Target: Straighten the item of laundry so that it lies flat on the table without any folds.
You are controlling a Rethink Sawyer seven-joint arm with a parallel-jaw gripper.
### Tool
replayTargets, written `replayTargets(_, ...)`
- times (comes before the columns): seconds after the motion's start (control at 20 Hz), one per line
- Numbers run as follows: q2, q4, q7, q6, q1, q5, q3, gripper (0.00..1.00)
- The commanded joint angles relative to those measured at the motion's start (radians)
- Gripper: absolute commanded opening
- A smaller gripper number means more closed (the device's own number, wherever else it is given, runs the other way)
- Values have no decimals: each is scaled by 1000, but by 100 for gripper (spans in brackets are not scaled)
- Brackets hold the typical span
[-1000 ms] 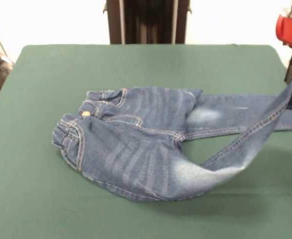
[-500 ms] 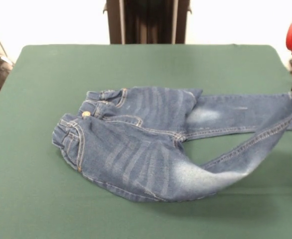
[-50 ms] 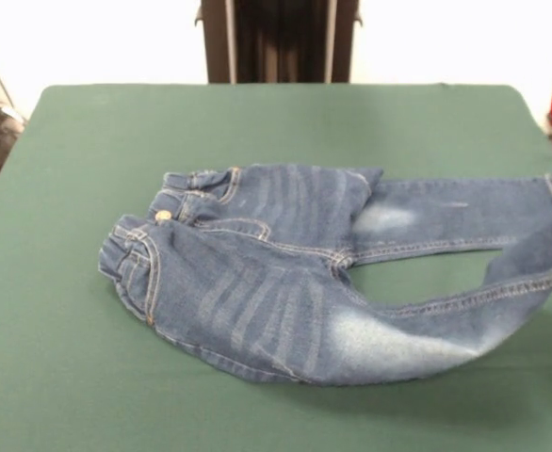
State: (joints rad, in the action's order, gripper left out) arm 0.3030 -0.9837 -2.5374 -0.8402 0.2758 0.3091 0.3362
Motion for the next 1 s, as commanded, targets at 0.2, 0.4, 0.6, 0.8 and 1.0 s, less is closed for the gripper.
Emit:
replayTargets(0.2,-8,-13,-213,-96,43,-7,3,100)
replayTargets(0.4,19,-66,-217,-50,44,6,-9,100)
replayTargets(0.6,50,-112,-220,-4,45,12,-10,100)
replayTargets(0.8,127,-167,-201,-91,57,-3,25,100)
replayTargets(1.0,258,-371,-57,-11,26,-12,-16,100)
